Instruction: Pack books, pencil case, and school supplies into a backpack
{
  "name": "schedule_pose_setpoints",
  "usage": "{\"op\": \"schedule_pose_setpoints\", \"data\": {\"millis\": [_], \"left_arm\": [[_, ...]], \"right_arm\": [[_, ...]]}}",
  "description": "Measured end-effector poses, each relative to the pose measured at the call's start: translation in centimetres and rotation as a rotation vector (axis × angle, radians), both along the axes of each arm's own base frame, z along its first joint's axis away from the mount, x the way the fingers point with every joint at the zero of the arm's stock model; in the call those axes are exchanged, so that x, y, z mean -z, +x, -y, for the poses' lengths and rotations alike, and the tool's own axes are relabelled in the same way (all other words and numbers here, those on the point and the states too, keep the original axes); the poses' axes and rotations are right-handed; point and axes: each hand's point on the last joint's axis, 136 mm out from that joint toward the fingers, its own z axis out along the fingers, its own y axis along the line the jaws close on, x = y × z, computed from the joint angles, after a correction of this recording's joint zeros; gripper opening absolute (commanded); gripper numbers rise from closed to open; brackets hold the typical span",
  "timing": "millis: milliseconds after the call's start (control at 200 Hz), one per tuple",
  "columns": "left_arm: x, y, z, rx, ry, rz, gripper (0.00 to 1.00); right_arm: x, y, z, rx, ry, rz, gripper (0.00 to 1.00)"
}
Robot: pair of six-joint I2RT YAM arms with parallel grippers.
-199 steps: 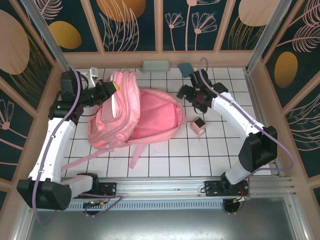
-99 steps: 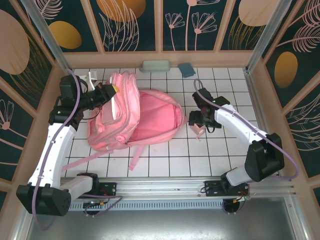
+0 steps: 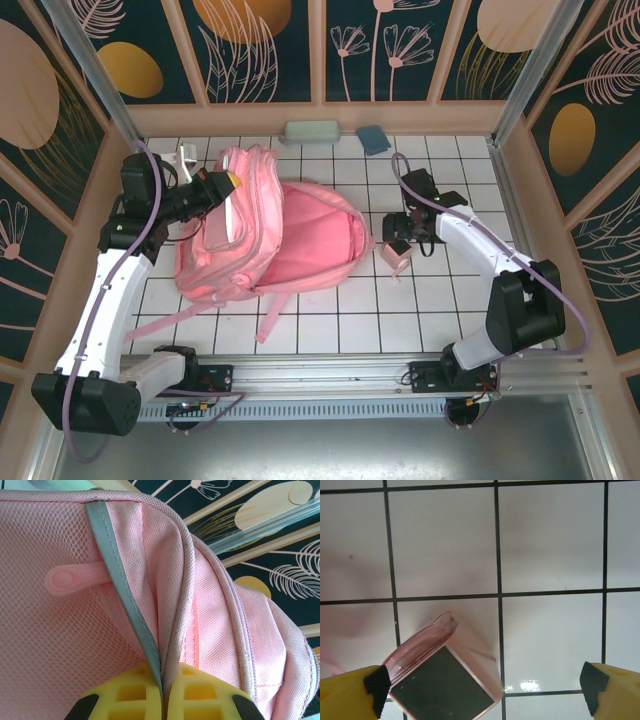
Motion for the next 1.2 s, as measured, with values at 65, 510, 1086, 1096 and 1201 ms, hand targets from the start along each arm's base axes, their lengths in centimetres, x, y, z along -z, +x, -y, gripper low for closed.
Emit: {"op": "schedule_pose_setpoints", "data": {"millis": [65,510,1086,1096,1201], "left_arm": [[0.0,-0.1,0.3,0.009,0.0,-0.001,0.0],[-0.2,-1.5,1.0,0.033,0.022,0.008,0.0],[0.0,-1.6,1.1,0.036,0.039,0.012,0.0],[0.0,-1.6,1.1,0.036,0.039,0.012,0.0],[0.0,-1.6,1.1,0.036,0.039,0.012,0.0]], "right_arm": [[0.4,-0.3,-0.6,-0.015,0.034,-0.016,0.99],[4.8,-1.8,-3.5,-0.094,0.082,-0.173,0.98],[5.7,-4.0,-3.7,-0.09,0.059,-0.178,0.86],[5.7,-4.0,-3.7,-0.093,0.058,-0.178,0.86],[5.7,-3.9,-3.6,-0.079,0.056,-0.173,0.85]]}}
